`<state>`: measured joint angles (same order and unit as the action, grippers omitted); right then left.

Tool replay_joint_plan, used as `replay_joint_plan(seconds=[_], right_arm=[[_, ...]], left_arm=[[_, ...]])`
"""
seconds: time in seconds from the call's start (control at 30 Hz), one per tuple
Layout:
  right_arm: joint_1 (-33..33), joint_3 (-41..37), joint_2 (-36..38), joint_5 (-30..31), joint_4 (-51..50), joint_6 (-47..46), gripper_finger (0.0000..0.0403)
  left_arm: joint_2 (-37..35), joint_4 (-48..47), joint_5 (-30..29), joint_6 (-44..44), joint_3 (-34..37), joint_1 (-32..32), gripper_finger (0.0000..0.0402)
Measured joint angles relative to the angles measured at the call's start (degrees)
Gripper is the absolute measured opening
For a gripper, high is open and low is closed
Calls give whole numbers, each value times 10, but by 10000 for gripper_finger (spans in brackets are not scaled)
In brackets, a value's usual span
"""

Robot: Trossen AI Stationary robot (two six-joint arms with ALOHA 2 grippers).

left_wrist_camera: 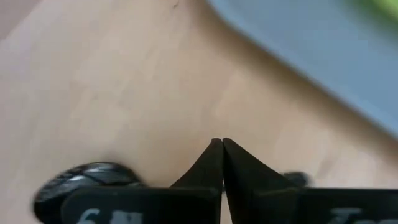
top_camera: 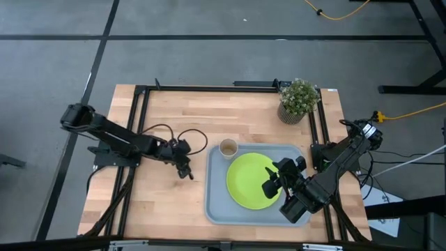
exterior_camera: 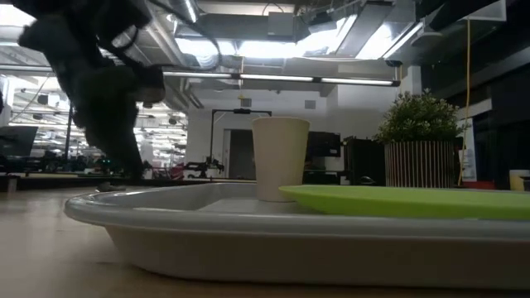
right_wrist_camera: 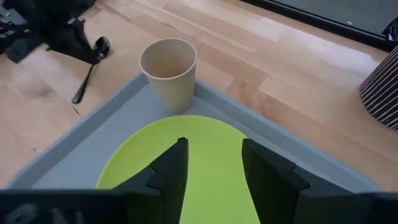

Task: Pick and place plate/cup/fork/spoon on tray
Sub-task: Put the black spoon on the gray serving tray to the left side of the green plate

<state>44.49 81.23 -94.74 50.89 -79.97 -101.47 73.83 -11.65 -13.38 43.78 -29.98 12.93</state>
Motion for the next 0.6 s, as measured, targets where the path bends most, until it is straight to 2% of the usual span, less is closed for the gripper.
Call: replay_joint_plan(seconds=[0.17, 0.33, 0.4, 0.5, 0.6], right_arm=[[0, 0, 0, 0, 0, 2, 155], [0, 0, 0, -25, -4, 31, 155], [2, 0, 0, -67, -6, 54, 155], [10, 0, 0, -186, -6, 87, 155], [35, 0, 0, -267, -5, 75, 155]], left_arm=[[-32, 7, 11, 96, -1, 37, 0], [-17, 9, 6, 116, -1, 67, 0], [-11, 16, -1, 116, -1, 70, 0], [-11, 35, -11, 116, -1, 61, 0], [-11, 61, -10, 110, -1, 40, 0]])
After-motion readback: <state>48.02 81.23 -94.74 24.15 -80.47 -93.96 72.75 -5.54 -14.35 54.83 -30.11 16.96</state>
